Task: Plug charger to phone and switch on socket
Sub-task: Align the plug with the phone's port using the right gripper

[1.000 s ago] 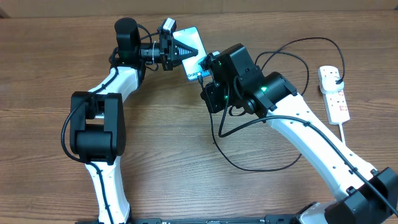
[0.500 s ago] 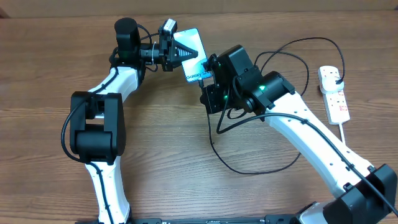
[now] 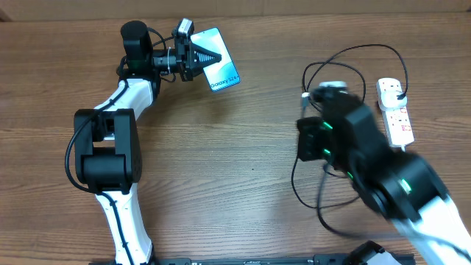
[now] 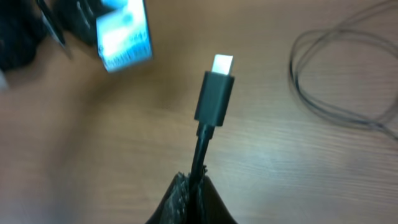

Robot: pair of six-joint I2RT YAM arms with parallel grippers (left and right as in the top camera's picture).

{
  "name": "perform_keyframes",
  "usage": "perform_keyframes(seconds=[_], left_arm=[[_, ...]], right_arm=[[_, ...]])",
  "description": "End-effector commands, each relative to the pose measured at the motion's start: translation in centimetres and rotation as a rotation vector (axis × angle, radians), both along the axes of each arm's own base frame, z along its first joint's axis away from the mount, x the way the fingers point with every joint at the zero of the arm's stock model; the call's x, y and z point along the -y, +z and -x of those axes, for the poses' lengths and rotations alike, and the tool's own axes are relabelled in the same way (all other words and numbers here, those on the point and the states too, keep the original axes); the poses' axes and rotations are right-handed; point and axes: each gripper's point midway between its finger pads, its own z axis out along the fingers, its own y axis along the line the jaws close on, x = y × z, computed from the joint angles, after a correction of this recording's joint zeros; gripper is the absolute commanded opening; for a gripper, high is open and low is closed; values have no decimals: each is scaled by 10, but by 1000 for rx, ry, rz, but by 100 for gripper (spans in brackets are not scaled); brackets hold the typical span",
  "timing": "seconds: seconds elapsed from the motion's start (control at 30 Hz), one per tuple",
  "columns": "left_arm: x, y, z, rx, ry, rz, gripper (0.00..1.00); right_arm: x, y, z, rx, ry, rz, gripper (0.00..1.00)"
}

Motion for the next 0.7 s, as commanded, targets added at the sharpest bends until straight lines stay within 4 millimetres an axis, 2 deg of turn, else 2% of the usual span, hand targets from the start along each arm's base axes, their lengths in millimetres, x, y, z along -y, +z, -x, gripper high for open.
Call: perform_keyframes(seconds=[0.0, 0.03, 0.07, 0.17, 0.33, 0.47, 0.57, 0.67], left_arm=[[3, 14, -4, 51, 1, 0, 4], [3, 14, -2, 62, -7, 0, 4], [3, 14, -2, 66, -11, 1, 4], [4, 14, 0, 65, -22, 3, 4], [8, 15, 5, 67, -49, 6, 4], [16, 16, 17, 117, -118, 15, 4], [20, 16, 19, 126, -126, 16, 4], [20, 16, 19, 124, -127, 16, 4]], right_arm=[[11, -76, -10, -72, -147, 7, 4], [3, -95, -18, -58, -140, -20, 4], [-12, -105, -25, -46, -98, -74, 4], [-55, -104, -38, -24, 59, -193, 4], [-102, -119, -55, -54, 284, -185, 4], [-114, -109, -58, -29, 394, -143, 4], [-124, -99, -54, 4, 487, -148, 4], [-128, -97, -50, 14, 535, -149, 4]])
